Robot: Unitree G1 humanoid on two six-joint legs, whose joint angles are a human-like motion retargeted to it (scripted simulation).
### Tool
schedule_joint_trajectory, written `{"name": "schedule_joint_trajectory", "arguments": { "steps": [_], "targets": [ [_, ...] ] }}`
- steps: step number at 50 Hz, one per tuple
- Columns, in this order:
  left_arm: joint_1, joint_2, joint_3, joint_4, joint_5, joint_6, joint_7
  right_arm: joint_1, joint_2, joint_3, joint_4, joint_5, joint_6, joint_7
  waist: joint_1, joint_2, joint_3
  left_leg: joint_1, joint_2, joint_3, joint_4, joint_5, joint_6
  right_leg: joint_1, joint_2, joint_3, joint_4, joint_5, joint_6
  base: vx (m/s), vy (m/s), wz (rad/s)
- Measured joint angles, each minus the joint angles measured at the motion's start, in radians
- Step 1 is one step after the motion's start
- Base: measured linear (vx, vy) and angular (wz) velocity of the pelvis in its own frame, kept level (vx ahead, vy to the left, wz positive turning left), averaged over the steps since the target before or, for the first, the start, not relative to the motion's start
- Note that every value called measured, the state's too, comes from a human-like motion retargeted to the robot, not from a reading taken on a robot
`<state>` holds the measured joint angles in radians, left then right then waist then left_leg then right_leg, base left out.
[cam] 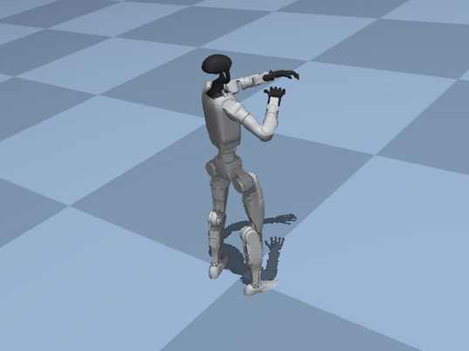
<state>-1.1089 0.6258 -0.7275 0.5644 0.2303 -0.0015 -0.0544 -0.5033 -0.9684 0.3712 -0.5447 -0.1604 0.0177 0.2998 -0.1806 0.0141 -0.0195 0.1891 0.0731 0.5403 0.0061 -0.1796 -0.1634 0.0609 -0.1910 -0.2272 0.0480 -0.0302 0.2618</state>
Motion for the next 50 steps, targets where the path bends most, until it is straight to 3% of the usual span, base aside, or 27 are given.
{"name": "schedule_joint_trajectory", "arguments": {
  "steps": [5, 10, 17, 22, 26, 37, 42, 50],
  "targets": [
    [0.182, 0.098, 0.075, -0.408, -0.006, -0.07, -0.018, -0.091, 0.012, 0.053, 0.23, -0.075, -0.012, -0.029, 0.074, -0.039, -0.008, -0.008, -0.001, -0.031, 0.0, -0.004, 0.002, 0.01, -0.007, -0.03, 0.006, -0.002, 0.0, 0.0, 0.02, 0.35],
    [0.304, 0.192, 0.076, -0.687, -0.026, -0.169, -0.035, -0.226, 0.079, 0.149, 0.595, -0.177, -0.046, -0.163, 0.178, -0.082, -0.014, -0.021, 0.002, -0.078, 0.0, -0.006, 0.0, 0.025, -0.01, -0.076, 0.011, -0.006, -0.002, 0.0, 0.01, 0.54],
    [0.422, 0.305, 0.082, -0.828, -0.062, -0.283, -0.114, -0.404, 0.165, 0.215, 1.143, -0.238, -0.03, -0.305, 0.308, -0.124, -0.018, -0.043, 0.003, -0.146, -0.003, 0.0, -0.008, 0.047, -0.014, -0.147, 0.013, -0.009, -0.012, 0.0, 0.01, 0.58],
    [0.479, 0.394, 0.108, -0.791, -0.007, -0.307, -0.067, -0.44, 0.141, 0.212, 1.251, -0.207, -0.027, -0.307, 0.356, -0.135, -0.025, -0.055, -0.003, -0.18, -0.007, 0.008, -0.013, 0.059, -0.021, -0.183, 0.011, -0.01, -0.017, 0.01, 0.02, 0.41],
    [0.495, 0.455, 0.152, -0.698, 0.039, -0.294, 0.015, -0.396, 0.074, 0.205, 1.076, -0.188, -0.059, -0.332, 0.358, -0.13, -0.023, -0.057, -0.011, -0.191, -0.01, 0.015, -0.014, 0.065, -0.028, -0.197, 0.008, -0.01, -0.015, 0.0, 0.01, 0.12],
    [0.371, 0.517, 0.246, -0.294, -0.015, -0.204, 0.122, -0.171, -0.092, 0.142, 0.176, -0.045, -0.212, -0.305, 0.251, -0.062, -0.006, -0.046, -0.012, -0.141, -0.012, 0.018, -0.009, 0.043, -0.024, -0.144, 0.0, -0.006, 0.0, -0.01, -0.01, -0.25],
    [0.197, 0.523, 0.138, -0.013, -0.067, -0.162, 0.134, -0.163, -0.107, 0.142, -0.08, 0.071, -0.244, -0.294, 0.172, -0.026, 0.007, -0.045, -0.002, -0.1, -0.012, 0.021, -0.005, 0.017, -0.009, -0.101, -0.004, 0.002, 0.0, -0.05, -0.03, -0.51],
    [-0.098, 0.442, -0.197, 0.417, -0.122, -0.148, 0.094, -0.181, -0.083, 0.103, -0.256, 0.171, -0.29, -0.307, 0.075, 0.003, 0.021, -0.057, 0.008, -0.059, -0.011, 0.032, -0.008, -0.022, 0.008, -0.059, -0.011, 0.015, 0.0, -0.05, -0.02, -0.34]
  ]
}}
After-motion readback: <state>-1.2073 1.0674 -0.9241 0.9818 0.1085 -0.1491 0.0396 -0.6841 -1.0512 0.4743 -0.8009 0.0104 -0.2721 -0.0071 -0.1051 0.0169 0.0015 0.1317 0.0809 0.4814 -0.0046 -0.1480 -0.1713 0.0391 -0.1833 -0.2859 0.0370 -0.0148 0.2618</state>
